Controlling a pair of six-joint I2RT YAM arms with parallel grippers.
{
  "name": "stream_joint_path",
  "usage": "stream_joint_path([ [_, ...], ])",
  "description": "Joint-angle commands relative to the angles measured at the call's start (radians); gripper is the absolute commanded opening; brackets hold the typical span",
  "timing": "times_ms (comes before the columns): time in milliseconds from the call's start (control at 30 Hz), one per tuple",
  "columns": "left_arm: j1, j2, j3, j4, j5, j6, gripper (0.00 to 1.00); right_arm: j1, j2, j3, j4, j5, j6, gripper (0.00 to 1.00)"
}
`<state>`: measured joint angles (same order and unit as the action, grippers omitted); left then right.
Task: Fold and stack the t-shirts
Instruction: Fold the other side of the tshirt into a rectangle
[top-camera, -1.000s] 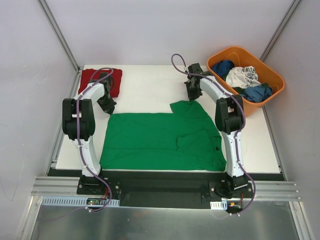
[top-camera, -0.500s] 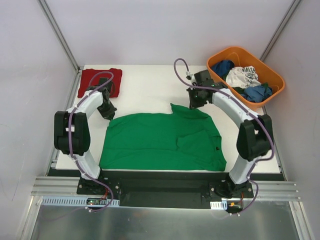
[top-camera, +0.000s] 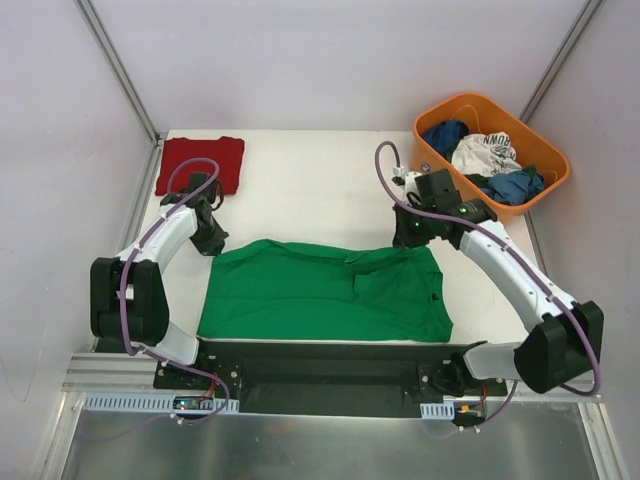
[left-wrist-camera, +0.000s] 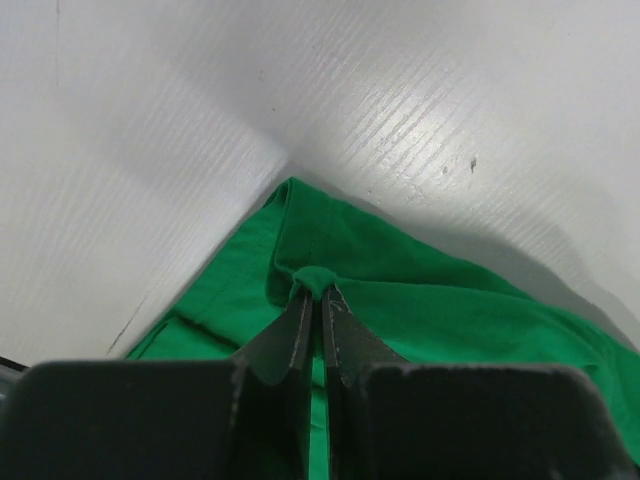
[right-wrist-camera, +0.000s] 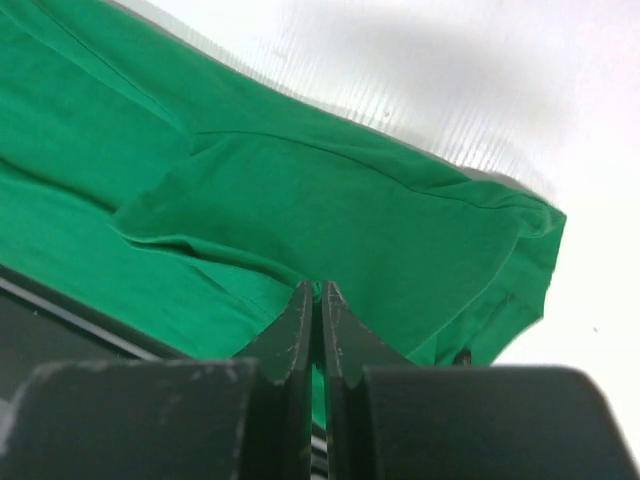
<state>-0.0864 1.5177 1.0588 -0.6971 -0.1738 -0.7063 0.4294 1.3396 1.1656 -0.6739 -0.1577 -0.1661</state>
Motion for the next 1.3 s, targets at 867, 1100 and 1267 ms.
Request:
stream_joint_path([
  [867, -0.01, -0.257, -0.137, -0.047, -0.082, -0.045, 0.0, 0.002, -0.208, -0.105, -0.225, -0.005, -0.012, 0.01],
  [1100, -0.01, -0.228, -0.175, -0.039, -0.07, -0.059, 0.01, 0.002, -0.146, -0.196, -0.159, -0.017, -0.019, 0.01],
  [1267, -0.01, -0.218, -0.209, -0.033, -0.067, -0.071, 0.09, 0.0, -0.114, -0.236, -0.145, -0.028, 0.0, 0.05],
])
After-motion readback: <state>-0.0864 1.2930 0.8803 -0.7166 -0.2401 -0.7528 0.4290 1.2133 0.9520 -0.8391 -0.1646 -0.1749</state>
